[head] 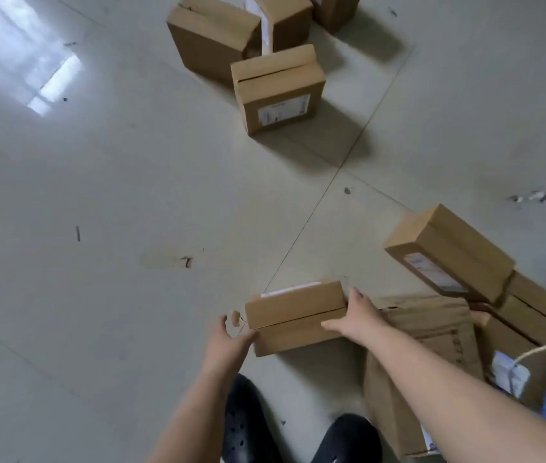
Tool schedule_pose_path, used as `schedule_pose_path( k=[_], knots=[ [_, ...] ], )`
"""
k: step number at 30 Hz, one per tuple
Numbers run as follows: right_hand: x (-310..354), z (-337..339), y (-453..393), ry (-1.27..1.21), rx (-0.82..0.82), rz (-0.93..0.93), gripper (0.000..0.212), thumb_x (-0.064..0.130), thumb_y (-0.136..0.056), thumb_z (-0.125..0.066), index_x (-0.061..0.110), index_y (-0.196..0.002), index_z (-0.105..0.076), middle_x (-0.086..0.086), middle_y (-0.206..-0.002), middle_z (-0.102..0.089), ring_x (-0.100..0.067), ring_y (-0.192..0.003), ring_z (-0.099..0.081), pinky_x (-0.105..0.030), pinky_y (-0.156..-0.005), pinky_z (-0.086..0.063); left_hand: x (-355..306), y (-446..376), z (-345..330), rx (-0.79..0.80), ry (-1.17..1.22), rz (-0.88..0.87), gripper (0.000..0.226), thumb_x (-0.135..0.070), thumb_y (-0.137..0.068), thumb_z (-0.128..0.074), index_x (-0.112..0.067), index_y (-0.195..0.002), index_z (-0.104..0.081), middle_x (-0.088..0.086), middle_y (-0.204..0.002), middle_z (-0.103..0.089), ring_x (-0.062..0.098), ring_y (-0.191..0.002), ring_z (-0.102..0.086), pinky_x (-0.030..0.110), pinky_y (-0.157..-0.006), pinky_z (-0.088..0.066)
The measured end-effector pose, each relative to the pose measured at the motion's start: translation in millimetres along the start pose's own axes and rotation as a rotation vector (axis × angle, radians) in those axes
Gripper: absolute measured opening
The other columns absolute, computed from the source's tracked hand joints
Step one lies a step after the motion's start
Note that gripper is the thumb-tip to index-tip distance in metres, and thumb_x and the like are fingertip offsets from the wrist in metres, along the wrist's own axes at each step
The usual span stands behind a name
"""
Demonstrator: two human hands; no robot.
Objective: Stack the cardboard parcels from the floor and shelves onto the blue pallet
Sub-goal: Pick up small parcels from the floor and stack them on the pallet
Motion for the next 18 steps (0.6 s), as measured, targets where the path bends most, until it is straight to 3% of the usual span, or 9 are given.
schedule_pose_path(
  k=[2, 4, 7, 9, 11, 14, 18],
  knots=[
    [-24, -26, -25, -0.097, 0.034, -0.081, 0.093, 0.039, -0.072, -0.077, 0.007, -0.143, -0.026, -0.011, -0.146, -0.038, -0.027, -0.133, -0.038, -0.035, -0.109, -0.034, 17, -26, -20, 0.020, 0.063, 0.079, 0.074, -0.022, -0.080, -0.066, -0.013, -0.143, -0.029, 0.013, -0.139, -0.044, 0.026, -0.121, -0.048, 0.027, -0.085, -0.034],
    [-40, -39, -37, -0.248, 0.077, -0.116, 0.091, 0.034, -0.071, -0.079, 0.006, -0.142, -0.029, -0.010, -0.144, -0.042, -0.025, -0.131, -0.041, -0.033, -0.108, -0.034, 27, -38, -34, 0.041, 0.148, 0.114, 0.055, -0.020, -0.085, -0.062, -0.014, -0.136, -0.041, 0.005, -0.119, -0.057, 0.016, -0.099, -0.058, 0.027, -0.075, -0.039],
    [-44, -34, -32, -0.420, 0.076, -0.132, 0.103, 0.032, -0.068, -0.082, 0.011, -0.148, -0.020, -0.007, -0.150, -0.034, -0.024, -0.136, -0.036, -0.036, -0.113, -0.029, 18, -34, -43, 0.064, 0.205, 0.117, 0.052, -0.031, -0.083, -0.063, -0.029, -0.131, -0.042, -0.009, -0.119, -0.057, 0.016, -0.104, -0.056, 0.038, -0.080, -0.037],
    [-35, -14, -17, -0.493, 0.053, -0.120, 0.107, 0.036, -0.064, -0.083, 0.015, -0.149, -0.020, -0.006, -0.151, -0.032, -0.024, -0.137, -0.034, -0.039, -0.114, -0.029, -11, -14, -39, 0.045, 0.252, 0.055, 0.055, -0.024, -0.086, -0.062, -0.025, -0.135, -0.038, -0.007, -0.111, -0.057, 0.012, -0.093, -0.055, 0.035, -0.074, -0.037],
    [-17, 21, 7, -0.591, 0.035, -0.072, 0.107, 0.038, -0.066, -0.082, 0.018, -0.149, -0.019, -0.003, -0.154, -0.027, -0.024, -0.139, -0.030, -0.042, -0.114, -0.027, -55, 17, -29, 0.018, 0.274, -0.045, 0.051, -0.014, -0.088, -0.059, -0.017, -0.135, -0.040, -0.006, -0.096, -0.058, 0.004, -0.076, -0.052, 0.029, -0.067, -0.036],
    [23, 103, 67, -0.746, -0.028, 0.022, 0.099, 0.032, -0.075, -0.077, 0.018, -0.150, -0.015, -0.001, -0.156, -0.022, -0.023, -0.142, -0.024, -0.038, -0.113, -0.025, -137, 94, -1, -0.001, 0.278, -0.194, 0.049, -0.012, -0.087, -0.059, -0.014, -0.133, -0.043, -0.001, -0.103, -0.056, 0.000, -0.070, -0.048, 0.020, -0.058, -0.033],
    [80, 249, 193, -0.927, -0.128, 0.200, 0.096, 0.039, -0.069, -0.079, 0.018, -0.147, -0.026, 0.000, -0.146, -0.039, -0.022, -0.131, -0.042, -0.036, -0.106, -0.034, -260, 241, 39, -0.027, 0.287, -0.419, 0.040, -0.013, -0.088, -0.058, -0.012, -0.127, -0.048, 0.001, -0.110, -0.056, 0.000, -0.069, -0.047, 0.019, -0.057, -0.034]
  ],
)
Point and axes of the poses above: each hand's wrist, its own y-axis away from the middle knuckle, its own z-axis out of the back of the hand, x = y × z, the point moved 3 cm from there along -y, towards the middle knuckle
